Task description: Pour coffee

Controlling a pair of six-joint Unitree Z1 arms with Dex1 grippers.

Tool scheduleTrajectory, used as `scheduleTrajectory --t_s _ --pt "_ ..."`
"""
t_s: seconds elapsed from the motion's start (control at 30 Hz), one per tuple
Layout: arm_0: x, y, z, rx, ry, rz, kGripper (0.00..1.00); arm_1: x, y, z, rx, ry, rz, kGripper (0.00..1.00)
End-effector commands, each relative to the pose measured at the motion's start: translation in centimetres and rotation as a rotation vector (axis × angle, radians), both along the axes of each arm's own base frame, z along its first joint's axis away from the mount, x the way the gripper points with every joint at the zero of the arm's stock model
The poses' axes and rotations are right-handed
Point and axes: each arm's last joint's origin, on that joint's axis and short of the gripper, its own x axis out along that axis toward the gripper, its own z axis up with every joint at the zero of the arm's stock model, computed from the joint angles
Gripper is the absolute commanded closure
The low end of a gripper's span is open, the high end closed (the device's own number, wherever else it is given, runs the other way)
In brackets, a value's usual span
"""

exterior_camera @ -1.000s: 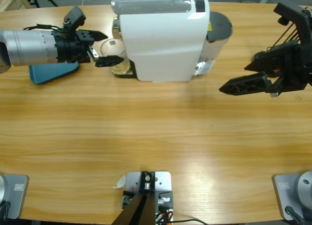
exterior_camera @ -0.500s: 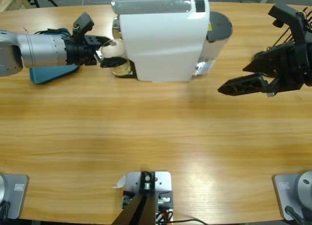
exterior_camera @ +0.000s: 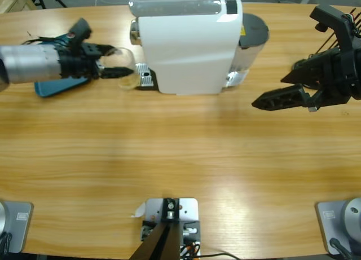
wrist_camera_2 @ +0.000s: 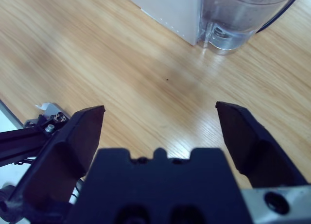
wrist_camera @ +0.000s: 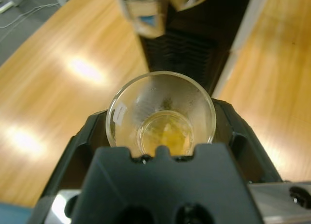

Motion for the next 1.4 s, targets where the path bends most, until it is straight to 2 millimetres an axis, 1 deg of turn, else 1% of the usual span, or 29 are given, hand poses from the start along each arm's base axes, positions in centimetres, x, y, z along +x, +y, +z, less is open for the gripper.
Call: scheduleTrajectory --t_s 0.03,0.1,0.17,0.3,0.37,0.57,0.67,0.73,0.93,1.1,1.17,1.23,1.27,1.3,1.33,1.4 --pt "-2.2 4.4 6.2 -0.055 -0.181 0.338 1.000 -0.5 -0.7 1.5 0.030 -0.030 -0.010 0.000" --pt "-2.2 6.4 6.2 -0.059 -0.146 0.533 1.000 -0.8 -0.9 1.7 0.031 -0.032 -0.010 0.000" --pt "-1.8 8.1 5.2 -0.055 -0.088 0.695 1.000 -1.1 -1.1 1.8 0.027 -0.024 -0.009 0.000" --pt "-1.0 10.2 3.2 -0.045 -0.006 0.904 1.000 -1.5 -1.3 2.6 0.025 -0.023 -0.009 0.000" --pt "-0.3 10.9 2.2 -0.037 0.036 0.963 1.000 -1.8 -1.5 2.8 0.015 -0.018 0.000 0.000" --pt "2.0 11.4 -0.2 0.019 0.100 1.001 1.000 -3.0 -2.3 2.4 0.006 -0.005 0.007 0.000" --pt "3.0 11.1 -1.4 0.039 0.128 0.997 1.000 -3.0 -2.3 2.1 -0.001 0.003 0.005 0.000" --pt "3.3 10.8 -1.9 0.046 0.137 0.984 1.000 -2.8 -2.2 1.9 -0.002 0.005 0.005 0.000" --pt "3.3 10.0 -2.8 0.072 0.153 0.950 1.000 -2.4 -1.9 1.3 -0.001 0.010 0.000 0.000" --pt "3.2 9.8 -4.0 0.095 0.181 0.943 1.000 -2.8 -2.2 1.4 0.003 0.004 -0.001 0.000" --pt "3.0 9.9 -4.2 0.097 0.185 0.944 1.000 -3.0 -2.3 1.5 0.005 0.001 -0.001 0.000" --pt "2.8 10.0 -3.9 0.089 0.181 0.948 1.000 -3.1 -2.4 1.6 0.007 -0.002 -0.001 0.000" --pt "2.6 10.1 -3.6 0.083 0.174 0.949 0.937 -3.1 -2.4 1.7 0.007 -0.002 -0.002 0.000" --pt "2.4 10.0 -3.4 0.074 0.169 0.947 0.312 -3.2 -2.4 1.7 0.009 -0.001 -0.002 0.000" --pt "2.2 10.0 -3.0 0.057 0.161 0.949 0.035 -3.3 -2.5 1.7 0.010 -0.001 -0.002 0.000" --pt "1.6 10.1 -2.5 0.018 0.133 0.955 0.003 -3.4 -2.6 1.8 0.012 -0.003 -0.003 0.000"
